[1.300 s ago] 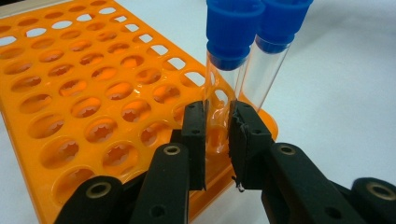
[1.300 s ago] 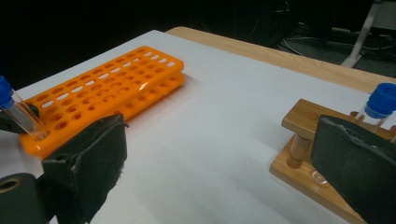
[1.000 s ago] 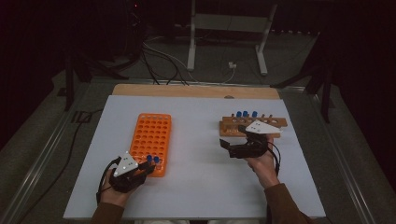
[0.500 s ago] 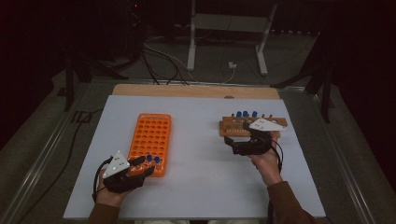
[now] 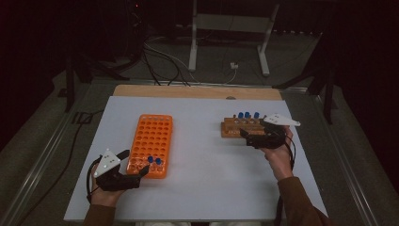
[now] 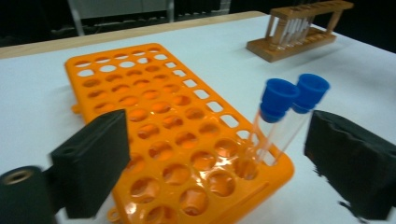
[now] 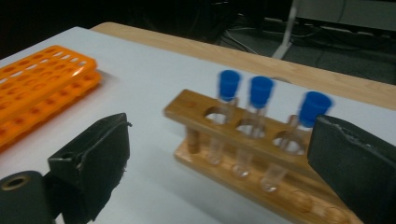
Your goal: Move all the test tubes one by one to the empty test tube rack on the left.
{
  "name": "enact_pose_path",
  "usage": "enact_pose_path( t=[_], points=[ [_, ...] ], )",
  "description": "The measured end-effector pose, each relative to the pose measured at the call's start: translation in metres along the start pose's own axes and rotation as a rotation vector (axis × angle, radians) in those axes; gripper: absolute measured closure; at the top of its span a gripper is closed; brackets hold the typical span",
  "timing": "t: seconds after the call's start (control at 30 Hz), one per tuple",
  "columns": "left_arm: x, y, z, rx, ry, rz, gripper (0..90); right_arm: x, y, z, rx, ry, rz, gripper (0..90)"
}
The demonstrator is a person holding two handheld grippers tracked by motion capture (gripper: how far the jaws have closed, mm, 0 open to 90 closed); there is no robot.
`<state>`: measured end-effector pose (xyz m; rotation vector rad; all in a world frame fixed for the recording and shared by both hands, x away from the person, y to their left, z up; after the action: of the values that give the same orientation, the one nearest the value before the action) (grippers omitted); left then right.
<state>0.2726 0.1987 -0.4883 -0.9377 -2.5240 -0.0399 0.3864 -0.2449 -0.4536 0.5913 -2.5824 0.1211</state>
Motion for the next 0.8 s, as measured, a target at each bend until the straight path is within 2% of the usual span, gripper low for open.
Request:
enact_pose_path(
  t=[0.03,0.23,0.5,0.63,0.73,0.8],
  points=[
    [0.0,0.001,0.0,0.004,0.001,-0.003,0.6,-0.001,-0.003,0.0,-0.003,0.002,0.007,6.6],
    [0.0,0.003,-0.001,0.006,-0.008,-0.021,0.5,-0.007,-0.019,0.001,-0.022,0.02,0.032,8.6],
    [0.002,0.007,0.0,0.023,-0.016,-0.026,0.6,-0.016,-0.036,0.002,-0.064,0.035,0.081,17.6],
    [0.002,0.008,0.001,0.029,-0.014,-0.03,0.6,-0.022,-0.041,0.005,-0.07,0.037,0.105,31.8],
    [0.002,0.008,0.002,0.032,-0.009,-0.032,0.6,-0.026,-0.043,0.006,-0.061,0.022,0.117,47.7],
    [0.002,0.009,0.002,0.034,-0.01,-0.034,0.6,-0.029,-0.043,0.007,-0.054,0.022,0.126,53.3]
  ],
)
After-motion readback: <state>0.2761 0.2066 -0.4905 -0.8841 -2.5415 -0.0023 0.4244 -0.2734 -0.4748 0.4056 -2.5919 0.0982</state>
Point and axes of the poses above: each handheld gripper's, and its own axes: x roughly backward along the jaws, z roughly out of its underside, y roughly to its left, the point moved 4 cm from there along -x, roughly forward along the jaws, and after that the axes turned 5 degrees about z, right-handed, at the moved point
